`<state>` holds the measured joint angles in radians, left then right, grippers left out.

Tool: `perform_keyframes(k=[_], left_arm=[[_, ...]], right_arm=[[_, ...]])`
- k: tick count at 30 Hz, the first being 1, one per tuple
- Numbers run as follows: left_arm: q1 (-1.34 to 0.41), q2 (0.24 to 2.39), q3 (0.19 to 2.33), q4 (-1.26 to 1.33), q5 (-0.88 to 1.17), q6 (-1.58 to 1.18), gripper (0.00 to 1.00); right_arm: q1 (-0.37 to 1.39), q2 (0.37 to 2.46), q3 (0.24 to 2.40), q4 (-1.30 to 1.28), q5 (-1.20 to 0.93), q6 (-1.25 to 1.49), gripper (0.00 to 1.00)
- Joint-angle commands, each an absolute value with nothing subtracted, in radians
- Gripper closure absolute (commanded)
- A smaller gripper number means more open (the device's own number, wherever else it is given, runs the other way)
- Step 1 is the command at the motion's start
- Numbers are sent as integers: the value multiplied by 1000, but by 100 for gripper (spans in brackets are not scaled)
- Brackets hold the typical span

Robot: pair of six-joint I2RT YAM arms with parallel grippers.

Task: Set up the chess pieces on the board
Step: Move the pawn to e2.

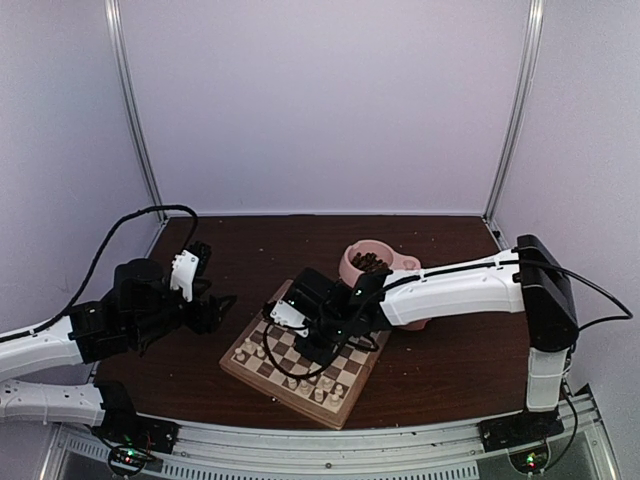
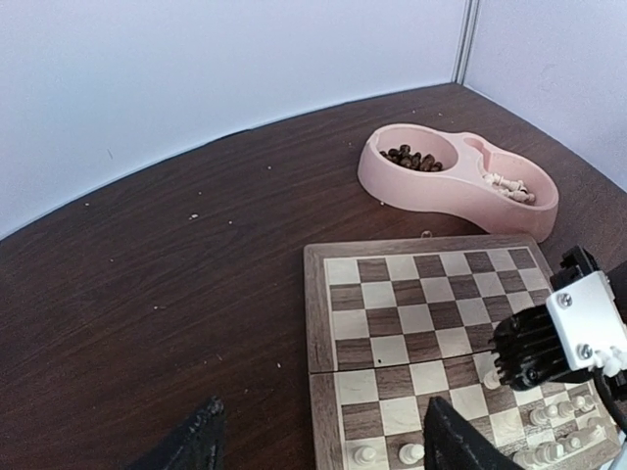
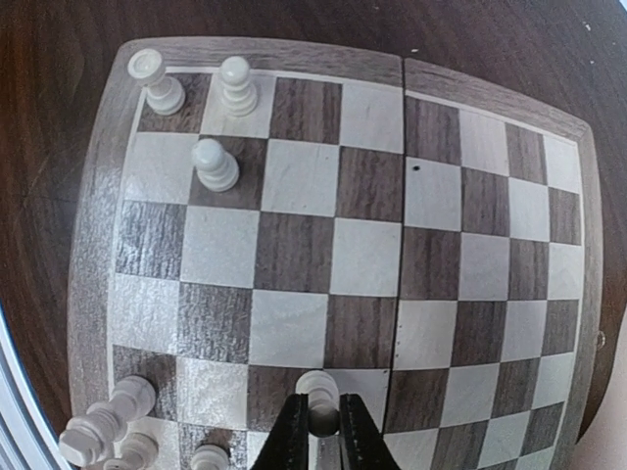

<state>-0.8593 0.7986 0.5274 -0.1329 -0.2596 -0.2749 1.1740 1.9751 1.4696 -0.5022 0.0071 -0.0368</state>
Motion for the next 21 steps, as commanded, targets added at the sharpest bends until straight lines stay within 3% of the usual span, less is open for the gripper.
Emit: perform_keyframes(k=[1,21], left_arm=[[-864,796,548,-107,-241,-285,30],[-864,781,549,-115,-242,-289,30]], right_arm=[[1202,2004,1517,-539,-32,-65,89],[1236,2045,1550,-590,-23,-78,88]])
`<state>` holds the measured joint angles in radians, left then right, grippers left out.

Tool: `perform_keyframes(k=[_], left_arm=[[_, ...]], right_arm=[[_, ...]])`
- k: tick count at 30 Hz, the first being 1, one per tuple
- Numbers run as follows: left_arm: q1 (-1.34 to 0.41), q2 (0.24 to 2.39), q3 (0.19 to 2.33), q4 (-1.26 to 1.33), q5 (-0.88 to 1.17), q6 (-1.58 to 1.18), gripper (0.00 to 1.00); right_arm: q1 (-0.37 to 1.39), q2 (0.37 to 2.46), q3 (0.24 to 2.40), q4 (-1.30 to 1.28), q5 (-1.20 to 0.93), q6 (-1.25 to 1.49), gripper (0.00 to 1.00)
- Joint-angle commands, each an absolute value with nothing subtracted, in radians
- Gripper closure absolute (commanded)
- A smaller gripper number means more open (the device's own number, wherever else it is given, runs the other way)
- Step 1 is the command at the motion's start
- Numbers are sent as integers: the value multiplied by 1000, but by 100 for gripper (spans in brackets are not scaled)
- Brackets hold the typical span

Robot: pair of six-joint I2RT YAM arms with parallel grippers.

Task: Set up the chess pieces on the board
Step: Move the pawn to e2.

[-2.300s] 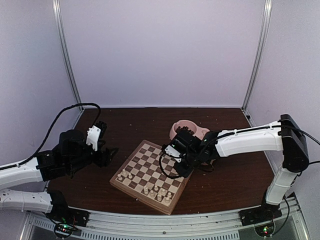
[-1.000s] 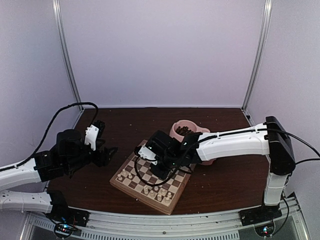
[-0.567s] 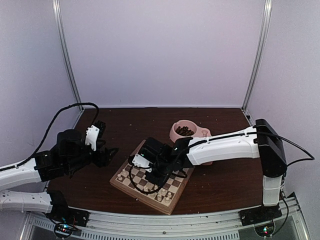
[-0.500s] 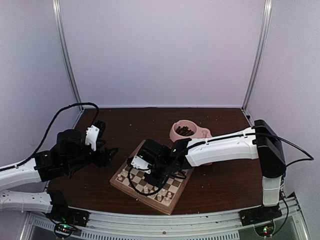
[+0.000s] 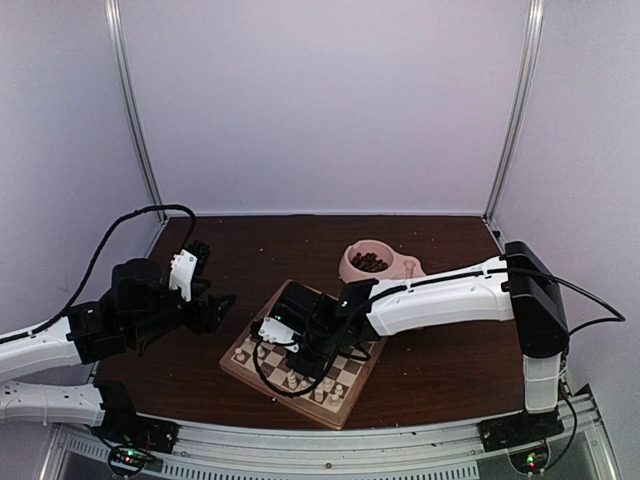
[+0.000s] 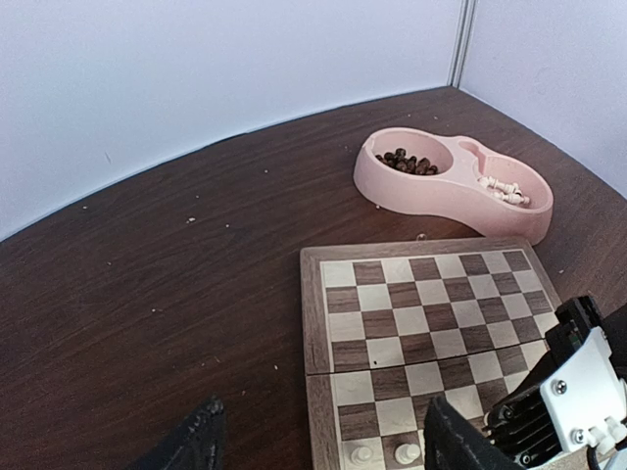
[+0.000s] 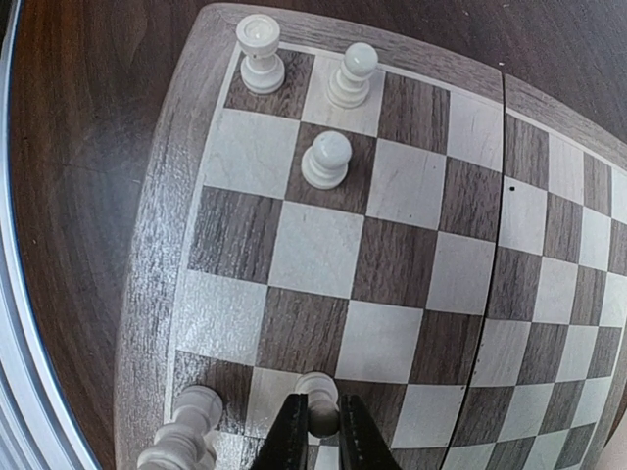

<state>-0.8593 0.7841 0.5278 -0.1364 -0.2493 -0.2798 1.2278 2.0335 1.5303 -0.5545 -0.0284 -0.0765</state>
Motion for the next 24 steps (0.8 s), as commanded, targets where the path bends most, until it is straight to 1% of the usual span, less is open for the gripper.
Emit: perform_keyframes(k=[1,24], left_arm=[[-864,782,549,-115,-241,-289,30],[-864,801,554,-115,-242,-288,30]], right_arm=[[1236,2041,1548,-590,-25,-78,89],[1259,2015,1525,-612,-11,-82,87]])
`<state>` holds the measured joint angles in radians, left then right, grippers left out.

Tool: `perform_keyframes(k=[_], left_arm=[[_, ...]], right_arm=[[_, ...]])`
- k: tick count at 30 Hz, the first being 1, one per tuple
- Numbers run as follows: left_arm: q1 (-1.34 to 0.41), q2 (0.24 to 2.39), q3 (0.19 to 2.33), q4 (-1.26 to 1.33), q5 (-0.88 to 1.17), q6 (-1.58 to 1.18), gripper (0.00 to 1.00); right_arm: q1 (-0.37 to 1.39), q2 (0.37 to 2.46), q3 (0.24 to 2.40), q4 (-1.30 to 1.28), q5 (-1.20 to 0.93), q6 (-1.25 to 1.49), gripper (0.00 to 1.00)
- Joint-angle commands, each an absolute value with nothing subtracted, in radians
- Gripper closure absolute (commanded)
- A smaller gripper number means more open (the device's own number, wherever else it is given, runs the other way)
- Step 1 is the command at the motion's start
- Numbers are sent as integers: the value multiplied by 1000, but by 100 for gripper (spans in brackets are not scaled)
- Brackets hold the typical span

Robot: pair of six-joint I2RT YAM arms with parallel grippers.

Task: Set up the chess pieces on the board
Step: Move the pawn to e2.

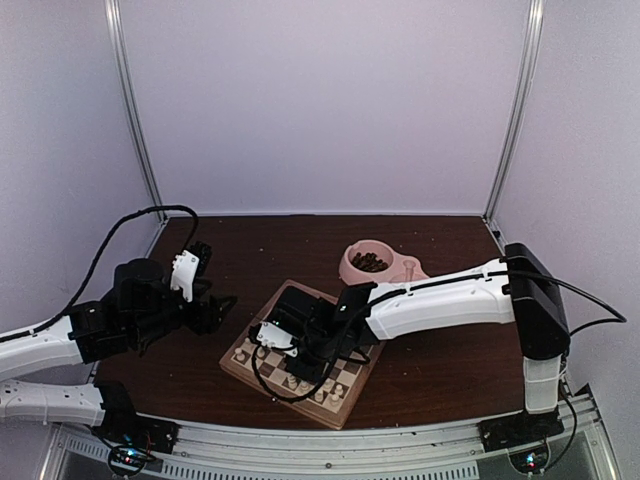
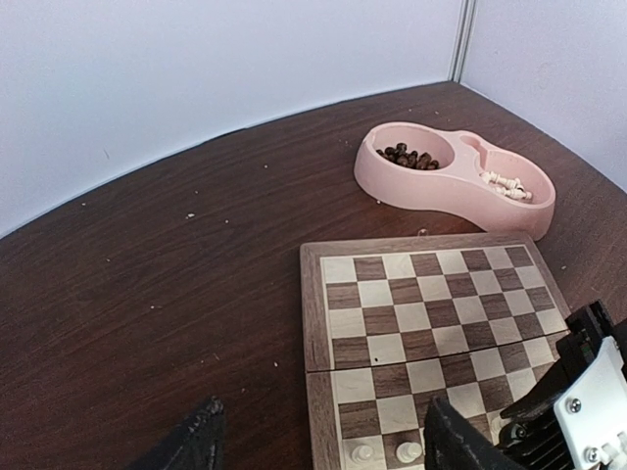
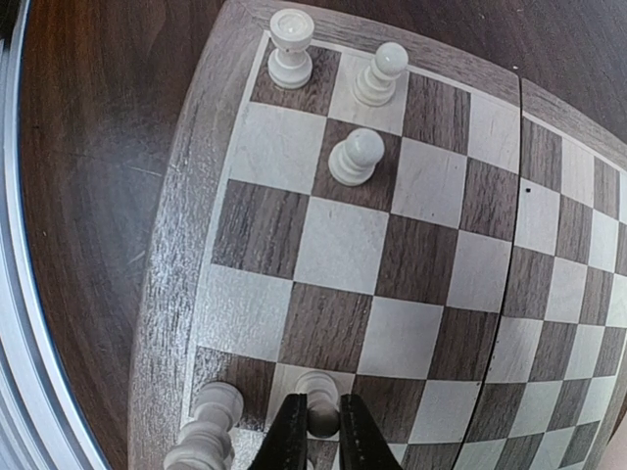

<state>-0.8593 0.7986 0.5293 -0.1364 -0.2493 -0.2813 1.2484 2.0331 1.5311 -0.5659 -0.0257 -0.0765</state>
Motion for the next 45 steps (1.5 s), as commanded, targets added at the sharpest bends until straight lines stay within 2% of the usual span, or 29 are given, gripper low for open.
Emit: perform_keyframes(k=[1,24,34,45], left_arm=[[-862,801,554,-115,-242,-288,30],[-864,805,554,-114,-241,-289,30],[-864,809,555,-113,-238,-289,30],[-864,812,557,-114,-239,-288,30]], right_arm=[[1260,2016,1525,-614,-6,-83,87],[1262,1999,1498,-623,19,-83,85],[1264,1977,1504,-608,31,-87,73],[1265,1938,1530,-592,56,-85,69]])
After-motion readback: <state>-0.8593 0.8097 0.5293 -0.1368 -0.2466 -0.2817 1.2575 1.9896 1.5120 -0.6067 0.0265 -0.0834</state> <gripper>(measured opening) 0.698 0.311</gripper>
